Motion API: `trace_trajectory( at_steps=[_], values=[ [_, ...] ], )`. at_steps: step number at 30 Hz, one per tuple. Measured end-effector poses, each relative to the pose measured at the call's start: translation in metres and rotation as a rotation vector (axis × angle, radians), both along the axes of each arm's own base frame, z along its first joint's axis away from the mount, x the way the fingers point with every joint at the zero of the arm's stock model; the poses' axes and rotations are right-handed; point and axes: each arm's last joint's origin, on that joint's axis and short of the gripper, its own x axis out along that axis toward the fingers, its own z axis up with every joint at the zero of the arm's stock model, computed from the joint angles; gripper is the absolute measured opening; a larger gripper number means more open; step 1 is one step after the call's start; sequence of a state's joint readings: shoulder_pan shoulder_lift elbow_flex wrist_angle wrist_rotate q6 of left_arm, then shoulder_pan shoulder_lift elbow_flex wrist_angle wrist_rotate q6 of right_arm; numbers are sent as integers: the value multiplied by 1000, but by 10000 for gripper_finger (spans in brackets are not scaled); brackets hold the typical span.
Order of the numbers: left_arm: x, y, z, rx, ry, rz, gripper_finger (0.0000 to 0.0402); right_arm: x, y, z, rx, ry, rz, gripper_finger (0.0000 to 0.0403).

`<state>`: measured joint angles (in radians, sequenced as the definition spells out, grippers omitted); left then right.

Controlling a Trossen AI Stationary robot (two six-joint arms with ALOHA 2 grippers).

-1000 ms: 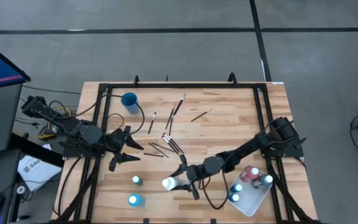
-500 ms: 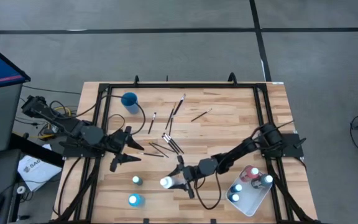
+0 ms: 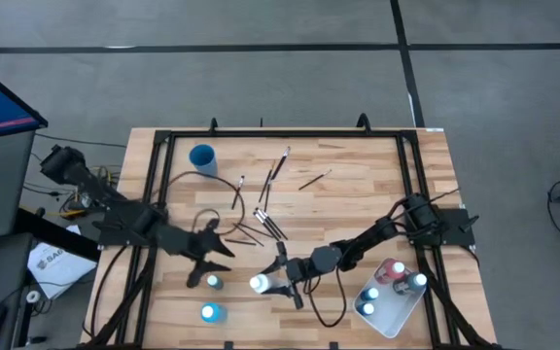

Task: Pick & Place Paint Supplies
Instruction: Put the large white paint bottle into the white bin

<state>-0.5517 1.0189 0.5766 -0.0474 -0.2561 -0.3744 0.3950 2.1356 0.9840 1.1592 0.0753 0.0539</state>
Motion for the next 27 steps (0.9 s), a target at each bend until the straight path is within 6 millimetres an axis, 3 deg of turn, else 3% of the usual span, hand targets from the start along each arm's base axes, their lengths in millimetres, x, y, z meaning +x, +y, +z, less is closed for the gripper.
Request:
trace_trajectory(
  at_steps=[7,12,27],
  values=[
    [30,-19,-25,70,-42,-11,120,1,-2,2,5,-15,-5,200],
    [40,-25,-39,80,-41,-15,92,1,-2,3,10,-29,-6,204],
    [46,-29,-27,37,-174,-48,63,1,-4,4,8,-29,-7,204]
  ],
)
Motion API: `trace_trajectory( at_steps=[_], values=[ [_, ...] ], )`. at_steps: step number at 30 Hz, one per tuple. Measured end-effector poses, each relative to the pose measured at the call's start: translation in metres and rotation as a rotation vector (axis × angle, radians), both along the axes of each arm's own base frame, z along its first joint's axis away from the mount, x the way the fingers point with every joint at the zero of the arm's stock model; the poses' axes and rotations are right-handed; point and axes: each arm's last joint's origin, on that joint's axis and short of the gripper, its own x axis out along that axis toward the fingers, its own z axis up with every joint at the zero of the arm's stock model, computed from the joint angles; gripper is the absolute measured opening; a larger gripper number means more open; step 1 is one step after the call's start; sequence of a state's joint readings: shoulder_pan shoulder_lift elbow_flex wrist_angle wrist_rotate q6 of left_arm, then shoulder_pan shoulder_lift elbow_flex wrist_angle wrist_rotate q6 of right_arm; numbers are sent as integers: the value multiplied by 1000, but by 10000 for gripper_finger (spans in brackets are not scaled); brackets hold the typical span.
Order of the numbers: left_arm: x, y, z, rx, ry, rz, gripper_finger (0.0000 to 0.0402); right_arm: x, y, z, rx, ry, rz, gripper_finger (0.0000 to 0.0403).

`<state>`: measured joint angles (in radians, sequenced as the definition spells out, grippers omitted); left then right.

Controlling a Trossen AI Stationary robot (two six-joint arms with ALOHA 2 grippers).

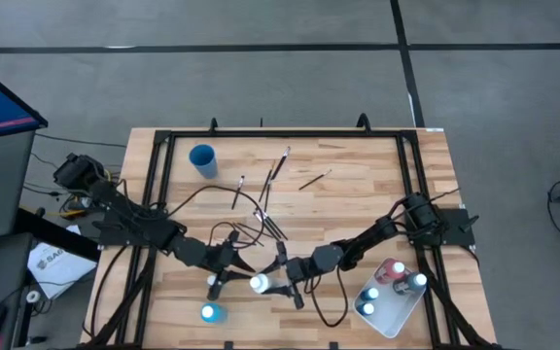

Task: Pick & Place Paint Supplies
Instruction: Put the large white paint bottle into the white bin

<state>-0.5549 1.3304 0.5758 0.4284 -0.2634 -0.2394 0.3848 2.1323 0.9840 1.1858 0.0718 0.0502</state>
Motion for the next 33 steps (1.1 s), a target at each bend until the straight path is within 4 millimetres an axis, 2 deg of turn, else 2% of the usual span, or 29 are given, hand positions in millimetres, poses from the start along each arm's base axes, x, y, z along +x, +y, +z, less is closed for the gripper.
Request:
trace_trajectory(
  at_steps=[11,26,33],
  values=[
    [1,0,1,-10,-18,6,53,2,-4,-4,16,44,-8,219],
    [2,1,4,-7,-45,2,53,1,-3,-6,23,70,-2,218],
    [0,3,-4,47,30,23,53,0,-1,-3,31,38,46,218]
  ],
)
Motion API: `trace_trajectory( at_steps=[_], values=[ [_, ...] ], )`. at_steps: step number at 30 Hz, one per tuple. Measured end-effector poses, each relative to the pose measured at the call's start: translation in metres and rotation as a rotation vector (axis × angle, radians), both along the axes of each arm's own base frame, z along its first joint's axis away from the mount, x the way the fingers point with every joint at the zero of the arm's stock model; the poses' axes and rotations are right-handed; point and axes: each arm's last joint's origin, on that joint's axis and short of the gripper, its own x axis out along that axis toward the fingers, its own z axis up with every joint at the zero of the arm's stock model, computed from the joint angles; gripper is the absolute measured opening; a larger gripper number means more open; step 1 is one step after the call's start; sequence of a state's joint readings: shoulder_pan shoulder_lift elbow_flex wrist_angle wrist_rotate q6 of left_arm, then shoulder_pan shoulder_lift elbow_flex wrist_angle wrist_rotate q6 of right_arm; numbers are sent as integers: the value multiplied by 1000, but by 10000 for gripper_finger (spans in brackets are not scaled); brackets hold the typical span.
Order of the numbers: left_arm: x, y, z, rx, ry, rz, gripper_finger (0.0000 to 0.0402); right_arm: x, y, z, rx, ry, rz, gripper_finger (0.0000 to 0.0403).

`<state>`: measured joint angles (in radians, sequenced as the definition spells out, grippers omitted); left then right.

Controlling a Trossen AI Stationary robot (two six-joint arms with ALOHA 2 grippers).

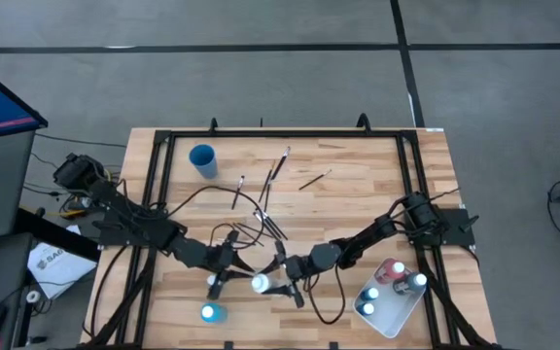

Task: Pick & Place Paint Supplies
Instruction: Put the large white paint bottle into the white bin

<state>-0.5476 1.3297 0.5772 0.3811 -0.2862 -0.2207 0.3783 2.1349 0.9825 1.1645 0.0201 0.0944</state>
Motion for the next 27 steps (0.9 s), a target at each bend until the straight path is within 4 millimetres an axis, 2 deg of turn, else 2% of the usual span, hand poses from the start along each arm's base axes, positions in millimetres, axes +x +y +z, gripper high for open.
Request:
trace_trajectory(
  at_steps=[4,8,13,19,27],
  values=[
    [-2,3,-7,46,52,39,53,0,1,5,-4,-42,14,218],
    [-3,4,-10,17,65,57,53,0,1,9,-25,-93,22,218],
    [-2,4,-5,-46,-12,58,53,3,-7,8,-43,-92,1,218],
    [-2,4,-5,-68,-22,58,53,5,-13,8,-74,-103,-14,218],
    [2,1,-15,-62,10,64,53,6,-15,4,-121,-89,-16,218]
  ],
)
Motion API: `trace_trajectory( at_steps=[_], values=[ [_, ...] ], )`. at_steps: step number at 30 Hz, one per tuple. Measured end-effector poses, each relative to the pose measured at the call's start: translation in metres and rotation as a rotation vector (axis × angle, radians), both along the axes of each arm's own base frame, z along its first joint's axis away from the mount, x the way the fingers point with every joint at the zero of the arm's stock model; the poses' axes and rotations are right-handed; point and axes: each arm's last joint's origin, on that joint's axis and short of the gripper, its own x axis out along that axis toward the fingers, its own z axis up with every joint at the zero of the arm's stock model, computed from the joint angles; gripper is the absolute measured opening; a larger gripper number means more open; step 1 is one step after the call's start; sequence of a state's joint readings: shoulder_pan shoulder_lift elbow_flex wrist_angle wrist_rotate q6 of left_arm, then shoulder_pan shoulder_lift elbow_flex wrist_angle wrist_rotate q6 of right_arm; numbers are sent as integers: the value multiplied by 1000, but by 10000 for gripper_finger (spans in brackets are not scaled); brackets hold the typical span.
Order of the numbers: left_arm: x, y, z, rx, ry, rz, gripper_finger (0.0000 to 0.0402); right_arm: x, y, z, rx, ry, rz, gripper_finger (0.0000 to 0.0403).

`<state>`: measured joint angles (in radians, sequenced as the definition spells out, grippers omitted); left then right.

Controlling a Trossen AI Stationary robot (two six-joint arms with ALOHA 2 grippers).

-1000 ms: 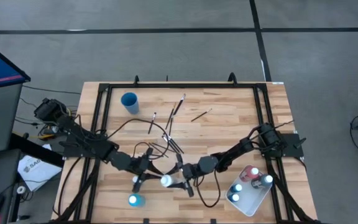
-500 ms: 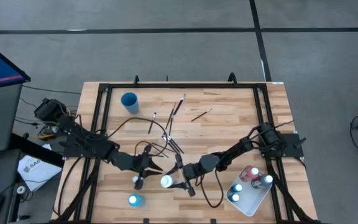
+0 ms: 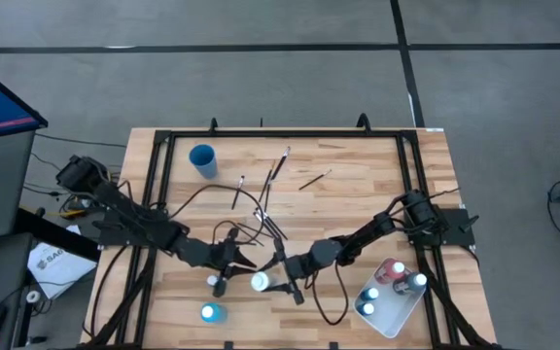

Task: Pick & Place Paint Supplies
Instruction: Put the large white paint bottle into the white bin

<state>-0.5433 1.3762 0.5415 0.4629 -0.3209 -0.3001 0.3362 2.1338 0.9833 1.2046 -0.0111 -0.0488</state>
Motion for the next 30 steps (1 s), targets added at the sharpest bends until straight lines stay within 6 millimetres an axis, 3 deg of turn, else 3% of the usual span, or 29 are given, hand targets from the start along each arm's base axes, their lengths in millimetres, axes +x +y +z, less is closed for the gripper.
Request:
trace_trajectory(
  at_steps=[8,30],
  values=[
    [4,-1,-11,25,31,26,53,2,-4,-7,21,82,-10,229],
    [6,0,-6,-35,-6,65,53,0,2,-11,7,140,-14,235]
  ],
)
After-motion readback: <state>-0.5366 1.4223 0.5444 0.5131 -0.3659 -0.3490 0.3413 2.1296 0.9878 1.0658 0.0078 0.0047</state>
